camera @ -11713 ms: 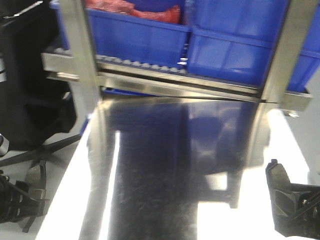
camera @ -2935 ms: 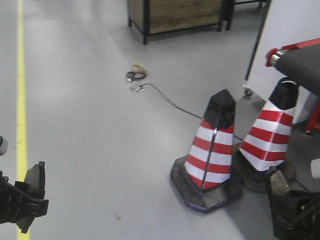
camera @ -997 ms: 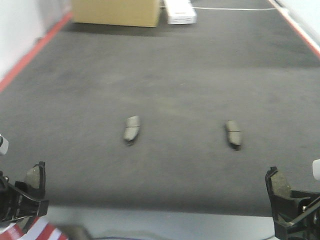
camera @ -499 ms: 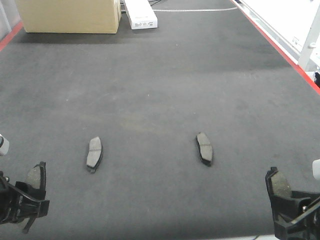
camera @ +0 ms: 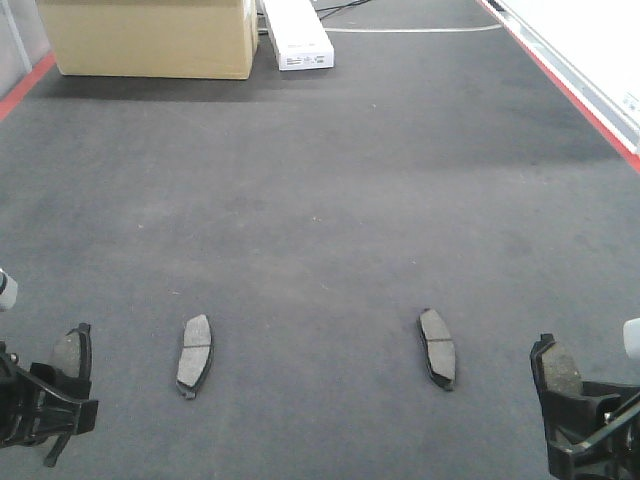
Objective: Move and align brake pads A on conveyor
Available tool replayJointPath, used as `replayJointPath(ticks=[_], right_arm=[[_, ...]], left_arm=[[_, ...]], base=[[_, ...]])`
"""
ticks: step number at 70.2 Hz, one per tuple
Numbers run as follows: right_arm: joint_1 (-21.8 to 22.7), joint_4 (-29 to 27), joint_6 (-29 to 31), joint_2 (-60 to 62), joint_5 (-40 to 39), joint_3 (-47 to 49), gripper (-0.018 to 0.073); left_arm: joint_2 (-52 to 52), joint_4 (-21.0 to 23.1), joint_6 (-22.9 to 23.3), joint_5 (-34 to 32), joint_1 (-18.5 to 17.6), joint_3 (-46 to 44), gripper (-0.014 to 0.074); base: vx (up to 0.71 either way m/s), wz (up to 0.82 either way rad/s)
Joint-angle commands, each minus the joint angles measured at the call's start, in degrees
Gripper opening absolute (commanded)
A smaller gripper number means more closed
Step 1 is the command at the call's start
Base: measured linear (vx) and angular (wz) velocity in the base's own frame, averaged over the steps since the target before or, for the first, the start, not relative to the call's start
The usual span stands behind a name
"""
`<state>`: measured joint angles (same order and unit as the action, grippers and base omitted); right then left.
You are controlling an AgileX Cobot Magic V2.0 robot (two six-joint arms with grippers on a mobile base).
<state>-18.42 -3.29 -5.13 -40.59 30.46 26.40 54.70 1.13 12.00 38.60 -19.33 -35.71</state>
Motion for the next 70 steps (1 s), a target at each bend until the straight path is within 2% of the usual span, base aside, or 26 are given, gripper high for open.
replayJointPath(ticks=[1, 70], right_arm=[[0.08, 0.39, 0.50, 0.24, -4.60, 1.75, -0.0001], [0.08, 0.39, 0.50, 0.24, -4.20, 1.75, -0.0001]], left_arm=[[-0.77, 0.28, 0.19, -3.79, -0.38, -1.53, 0.0073], [-0.72, 0.28, 0.19, -3.79, -0.38, -1.53, 0.0073]], base=[[0.10, 0.06], [0.01, 0.01]])
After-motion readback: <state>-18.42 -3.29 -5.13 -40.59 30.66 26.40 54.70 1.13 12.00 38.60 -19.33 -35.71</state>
